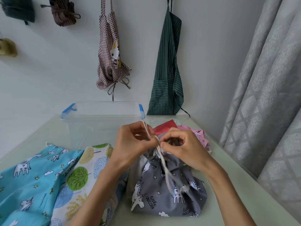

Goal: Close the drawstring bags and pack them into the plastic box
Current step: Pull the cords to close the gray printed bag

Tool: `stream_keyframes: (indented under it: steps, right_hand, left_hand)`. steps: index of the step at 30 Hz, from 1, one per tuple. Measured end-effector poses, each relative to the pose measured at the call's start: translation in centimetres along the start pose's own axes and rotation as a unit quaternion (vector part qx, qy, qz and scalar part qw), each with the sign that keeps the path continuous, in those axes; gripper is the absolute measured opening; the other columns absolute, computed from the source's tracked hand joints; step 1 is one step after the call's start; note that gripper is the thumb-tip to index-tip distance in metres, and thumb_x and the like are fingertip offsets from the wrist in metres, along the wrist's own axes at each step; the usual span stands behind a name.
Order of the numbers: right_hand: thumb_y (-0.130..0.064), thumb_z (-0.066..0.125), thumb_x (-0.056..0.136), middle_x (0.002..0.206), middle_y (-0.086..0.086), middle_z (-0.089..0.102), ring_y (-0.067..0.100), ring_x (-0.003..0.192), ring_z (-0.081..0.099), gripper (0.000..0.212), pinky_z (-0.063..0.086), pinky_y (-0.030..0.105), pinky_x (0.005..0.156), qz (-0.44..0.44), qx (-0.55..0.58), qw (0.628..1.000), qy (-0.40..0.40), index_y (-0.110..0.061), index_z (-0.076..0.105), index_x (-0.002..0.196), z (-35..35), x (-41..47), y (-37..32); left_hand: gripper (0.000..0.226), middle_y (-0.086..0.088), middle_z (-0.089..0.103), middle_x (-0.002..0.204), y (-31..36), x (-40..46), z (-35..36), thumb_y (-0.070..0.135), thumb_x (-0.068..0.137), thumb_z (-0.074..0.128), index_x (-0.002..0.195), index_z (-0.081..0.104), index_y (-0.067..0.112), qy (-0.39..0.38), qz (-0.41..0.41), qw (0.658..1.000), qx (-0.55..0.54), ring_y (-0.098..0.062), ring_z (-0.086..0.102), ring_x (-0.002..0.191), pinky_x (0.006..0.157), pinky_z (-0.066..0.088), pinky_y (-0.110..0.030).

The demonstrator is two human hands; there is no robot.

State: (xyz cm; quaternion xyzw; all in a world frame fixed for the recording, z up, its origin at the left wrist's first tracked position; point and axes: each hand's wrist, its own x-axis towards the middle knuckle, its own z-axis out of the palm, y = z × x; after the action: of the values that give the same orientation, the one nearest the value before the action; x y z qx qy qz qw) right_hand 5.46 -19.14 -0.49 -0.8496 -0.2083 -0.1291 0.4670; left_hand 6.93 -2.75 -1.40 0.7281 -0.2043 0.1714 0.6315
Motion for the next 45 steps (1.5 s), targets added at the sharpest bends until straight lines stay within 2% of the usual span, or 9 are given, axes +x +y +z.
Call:
stream_keyframes:
  steps: [15, 21, 25, 29, 32, 35, 37, 40, 45]
  right_hand:
    - [-0.02, 0.065, 0.086, 0.085, -0.012, 0.069, -0.007, 0.079, 0.062, 0.009, 0.045, 0.006, 0.072, 0.07, 0.113, 0.989, 0.063, -0.025, 0.073, 0.088, 0.6, 0.5, 0.6]
    - [-0.032, 0.052, 0.09, 0.101, -0.003, 0.055, 0.01, 0.096, 0.038, 0.017, 0.024, 0.021, 0.081, -0.084, -0.256, 0.888, 0.372, -0.018, 0.062, 0.088, 1.4, 1.2, 1.4]
    - [-0.026, 0.055, 0.089, 0.103, 0.003, 0.059, 0.019, 0.099, 0.039, 0.013, 0.027, 0.03, 0.083, -0.146, -0.44, 0.811, 0.356, -0.016, 0.064, 0.088, 0.8, 0.9, 3.6]
    - [-0.051, 0.06, 0.081, 0.099, -0.01, 0.061, 0.029, 0.098, 0.053, 0.037, 0.043, 0.034, 0.095, 0.042, 0.015, 0.97, 0.24, -0.018, 0.07, 0.094, 1.0, 1.5, 2.7]
    - [-0.029, 0.06, 0.081, 0.086, 0.008, 0.066, 0.025, 0.084, 0.062, 0.025, 0.05, 0.036, 0.087, 0.161, 0.456, 0.873, 0.069, -0.005, 0.065, 0.086, 0.1, 1.4, 1.0]
    - [-0.032, 0.063, 0.075, 0.069, 0.004, 0.048, 0.016, 0.071, 0.046, 0.024, 0.036, 0.034, 0.078, 0.176, 0.373, 0.907, 0.086, -0.016, 0.054, 0.059, -0.5, 1.0, 0.8]
    - [-0.033, 0.062, 0.083, 0.069, 0.01, 0.046, 0.016, 0.074, 0.045, 0.034, 0.033, 0.035, 0.078, 0.157, 0.133, 0.972, 0.112, -0.011, 0.056, 0.058, -0.8, 0.7, 1.2]
    - [-0.037, 0.056, 0.087, 0.071, 0.003, 0.056, 0.021, 0.087, 0.047, 0.043, 0.033, 0.037, 0.083, 0.102, -0.207, 0.95, 0.212, -0.009, 0.054, 0.055, -1.0, 0.5, 1.8]
    - [-0.024, 0.066, 0.082, 0.116, -0.006, 0.058, 0.013, 0.115, 0.048, 0.022, 0.038, 0.03, 0.096, 0.11, -0.042, 0.988, 0.099, -0.016, 0.053, 0.068, -1.7, 0.6, 2.5]
  left_hand:
    - [0.014, 0.008, 0.075, 0.075, -0.8, 0.1, -0.4, 0.032, 0.07, 0.079, 0.081, 0.078, 0.022, 0.035, 0.03, 0.998, 0.039, -0.011, 0.071, 0.071, 0.071, 0.059, -0.04]
    - [0.004, 0.024, 0.072, 0.08, -0.8, 0.4, -0.3, 0.041, 0.075, 0.071, 0.073, 0.074, 0.04, 0.079, 0.028, 0.993, 0.087, -0.004, 0.067, 0.079, 0.068, 0.055, -0.035]
    - [0.016, 0.027, 0.069, 0.075, -0.6, 0.7, -1.4, 0.047, 0.075, 0.07, 0.067, 0.072, 0.033, 0.113, 0.021, 0.982, 0.151, 0.009, 0.057, 0.06, 0.059, 0.044, -0.026]
    - [0.025, 0.018, 0.072, 0.075, -1.4, 0.9, -1.6, 0.042, 0.077, 0.072, 0.067, 0.075, 0.019, 0.062, -0.018, 0.989, 0.131, 0.011, 0.06, 0.061, 0.062, 0.045, -0.023]
    - [0.02, 0.012, 0.073, 0.074, -1.8, 0.8, -1.0, 0.032, 0.078, 0.073, 0.066, 0.075, 0.017, 0.024, -0.029, 0.996, 0.076, 0.004, 0.067, 0.076, 0.074, 0.05, -0.022]
    - [0.018, 0.011, 0.074, 0.074, -2.0, 1.0, -1.3, 0.031, 0.078, 0.074, 0.069, 0.076, 0.015, 0.022, -0.021, 0.997, 0.065, 0.003, 0.068, 0.079, 0.079, 0.052, -0.025]
    - [0.022, 0.009, 0.074, 0.076, -2.1, 1.1, -1.5, 0.033, 0.078, 0.074, 0.071, 0.076, 0.013, 0.011, -0.009, 0.997, 0.076, 0.002, 0.068, 0.077, 0.076, 0.054, -0.03]
    - [0.026, 0.009, 0.074, 0.074, -1.7, 1.0, -1.1, 0.041, 0.076, 0.073, 0.069, 0.076, 0.016, -0.021, -0.009, 0.995, 0.098, 0.0, 0.068, 0.072, 0.067, 0.053, -0.029]
    - [0.046, 0.005, 0.056, 0.043, -2.3, 0.2, -1.2, 0.062, 0.065, 0.072, 0.055, 0.07, 0.016, -0.036, -0.093, 0.982, 0.16, -0.007, 0.038, 0.036, 0.046, 0.031, -0.025]
